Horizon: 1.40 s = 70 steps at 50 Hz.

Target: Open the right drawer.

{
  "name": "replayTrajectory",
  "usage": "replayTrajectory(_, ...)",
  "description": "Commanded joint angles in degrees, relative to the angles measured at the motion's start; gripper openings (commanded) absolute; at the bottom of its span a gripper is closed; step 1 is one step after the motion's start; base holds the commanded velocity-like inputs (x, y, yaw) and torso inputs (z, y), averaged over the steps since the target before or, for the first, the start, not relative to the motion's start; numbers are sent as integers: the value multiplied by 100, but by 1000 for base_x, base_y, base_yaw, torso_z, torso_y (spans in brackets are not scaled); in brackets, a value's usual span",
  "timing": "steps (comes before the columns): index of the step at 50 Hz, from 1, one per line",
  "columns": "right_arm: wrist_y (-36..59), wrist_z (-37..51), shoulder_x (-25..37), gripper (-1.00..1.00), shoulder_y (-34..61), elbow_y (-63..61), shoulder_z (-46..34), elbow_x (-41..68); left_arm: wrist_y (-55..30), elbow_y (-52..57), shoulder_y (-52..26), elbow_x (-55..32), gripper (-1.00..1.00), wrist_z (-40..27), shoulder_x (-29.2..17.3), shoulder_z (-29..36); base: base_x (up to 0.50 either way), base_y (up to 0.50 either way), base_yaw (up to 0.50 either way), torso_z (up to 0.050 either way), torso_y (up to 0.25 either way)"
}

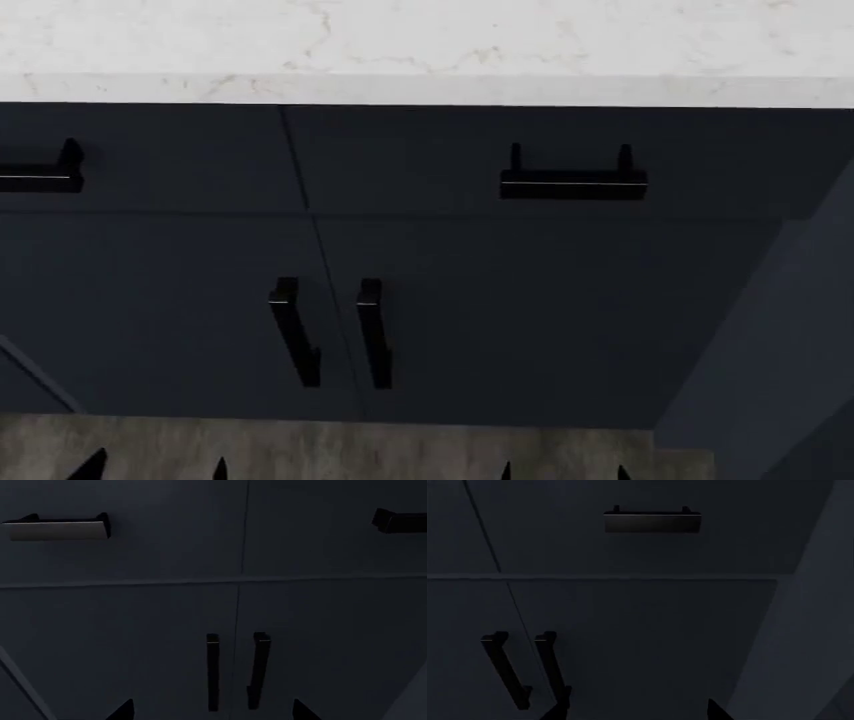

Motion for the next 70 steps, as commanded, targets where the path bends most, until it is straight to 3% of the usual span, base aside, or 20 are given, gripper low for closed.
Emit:
replayTrajectory(1,-54,14,39,100,-13,-27,-39,30,102,1,6,-133,100,-8,-5,-27,0,0,0,0,0)
replayTrajectory(70,-31,98,194,100,26,-68,-353,123,256,-39,-1,-265,100,-170,-152,142,138,0,0,0,0)
